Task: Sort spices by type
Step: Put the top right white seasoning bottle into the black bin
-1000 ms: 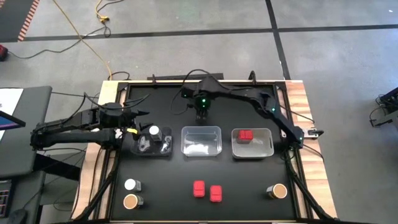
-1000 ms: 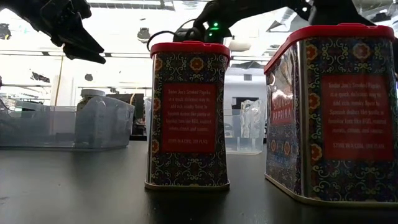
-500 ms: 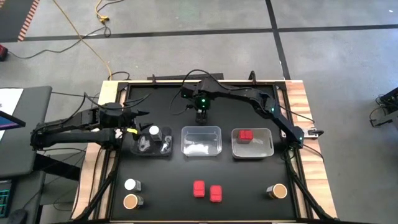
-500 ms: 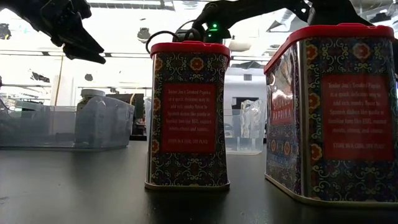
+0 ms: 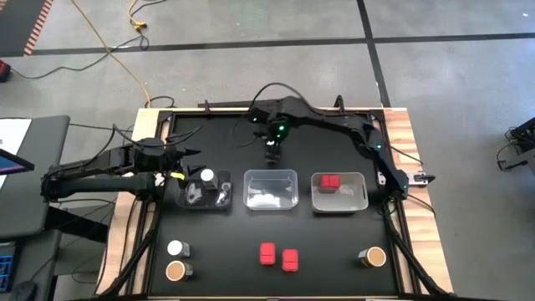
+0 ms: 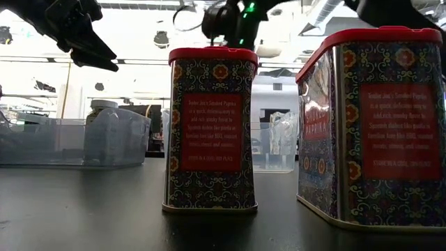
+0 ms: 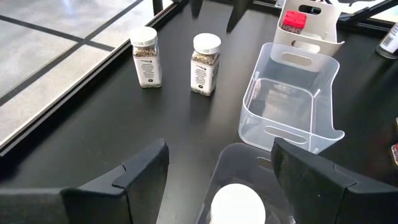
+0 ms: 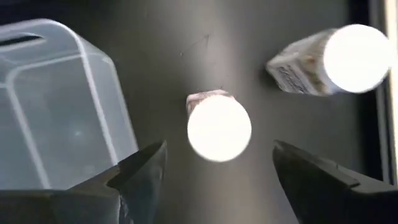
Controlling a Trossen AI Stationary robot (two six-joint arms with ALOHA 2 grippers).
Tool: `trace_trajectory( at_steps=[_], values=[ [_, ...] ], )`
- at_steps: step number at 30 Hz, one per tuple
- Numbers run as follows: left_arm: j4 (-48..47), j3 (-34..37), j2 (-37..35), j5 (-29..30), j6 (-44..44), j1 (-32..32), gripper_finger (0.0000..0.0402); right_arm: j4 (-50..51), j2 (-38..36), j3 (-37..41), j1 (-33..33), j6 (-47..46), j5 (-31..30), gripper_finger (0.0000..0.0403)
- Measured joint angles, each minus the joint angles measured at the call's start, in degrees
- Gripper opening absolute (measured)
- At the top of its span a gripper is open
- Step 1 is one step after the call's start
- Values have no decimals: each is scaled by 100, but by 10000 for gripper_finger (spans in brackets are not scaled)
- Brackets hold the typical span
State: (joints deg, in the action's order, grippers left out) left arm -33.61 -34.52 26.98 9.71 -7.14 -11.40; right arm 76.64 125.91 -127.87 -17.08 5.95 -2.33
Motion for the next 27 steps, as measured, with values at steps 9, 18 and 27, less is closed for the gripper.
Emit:
trace_trajectory(
  at_steps=[9, 18, 27],
  values=[
    [4, 0, 0, -2, -415, 0, 271, 590, -1375, 346, 101, -1347, -137, 317],
    [7, 0, 4, -2, -748, 0, 271, -186, -3883, 3336, 1173, -3281, -1767, 317],
    [729, 0, 499, -2, -346, 0, 271, -2227, -6363, 6940, 2723, -5804, -2370, 317]
  ],
)
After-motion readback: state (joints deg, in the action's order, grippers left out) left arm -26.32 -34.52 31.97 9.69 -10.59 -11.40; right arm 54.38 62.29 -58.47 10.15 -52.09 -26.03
